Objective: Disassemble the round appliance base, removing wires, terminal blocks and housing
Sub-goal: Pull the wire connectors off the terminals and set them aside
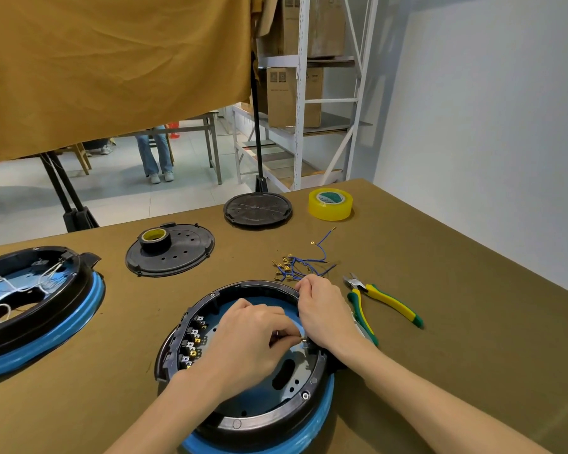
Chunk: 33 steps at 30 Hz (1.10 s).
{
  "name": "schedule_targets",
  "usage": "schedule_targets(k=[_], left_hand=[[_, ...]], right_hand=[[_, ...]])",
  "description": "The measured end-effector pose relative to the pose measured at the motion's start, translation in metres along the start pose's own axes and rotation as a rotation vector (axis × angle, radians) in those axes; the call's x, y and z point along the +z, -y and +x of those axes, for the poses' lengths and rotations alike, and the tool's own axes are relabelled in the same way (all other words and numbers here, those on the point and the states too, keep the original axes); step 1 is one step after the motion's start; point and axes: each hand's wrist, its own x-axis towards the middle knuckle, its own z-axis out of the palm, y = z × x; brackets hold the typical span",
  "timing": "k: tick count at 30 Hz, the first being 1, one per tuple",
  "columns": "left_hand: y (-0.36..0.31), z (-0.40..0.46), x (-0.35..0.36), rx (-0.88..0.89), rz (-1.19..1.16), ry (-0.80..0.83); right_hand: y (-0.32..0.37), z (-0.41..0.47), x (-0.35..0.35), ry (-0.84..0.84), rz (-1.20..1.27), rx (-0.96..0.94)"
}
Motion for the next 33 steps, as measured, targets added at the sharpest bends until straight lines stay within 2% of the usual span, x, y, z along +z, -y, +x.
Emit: schedule_targets(k=[4,6,9,12,13,15,18,22,26,33], left_hand=[[0.001,0.000,0.000,0.052,0.046,-0.018],[0.000,0.001,0.000,0.036,0.026,-0.005],[0.005,-0.001,-0.004,0.003,0.005,-0.068],[0.004,-0.001,-0.007,-0.031,-0.012,-0.020],[0.003,-0.001,-0.007,-0.026,-0.035,-0.067],[0.002,0.000,-0.006,-0.085,-0.095,-0.150],[0.008,0.000,-0.005,-0.191,-0.226,-0.181],[0.008,-0.001,-0.009,-0.287,-0.405,-0.259],[0.010,-0.001,-0.011,-0.336,-0.467,-0.302],[0.011,-0.001,-0.015,-0.363,-0.562,-0.295]], right_hand=[[0.000,0.000,-0.001,0.005,-0.009,-0.003],[-0.001,-0.001,-0.001,0.010,-0.005,-0.005],[-0.001,0.000,-0.001,0.010,-0.005,-0.005],[-0.002,0.001,0.001,0.010,0.011,0.001],[-0.002,0.001,0.001,0.007,0.012,0.003],[-0.004,0.002,0.002,0.005,0.025,0.013],[-0.004,0.003,0.001,0.013,0.166,0.032],[0.004,-0.008,-0.008,-0.058,0.400,-0.173],[0.005,-0.021,-0.022,-0.029,0.389,-0.410],[0.006,-0.012,-0.034,0.135,0.444,-0.409]])
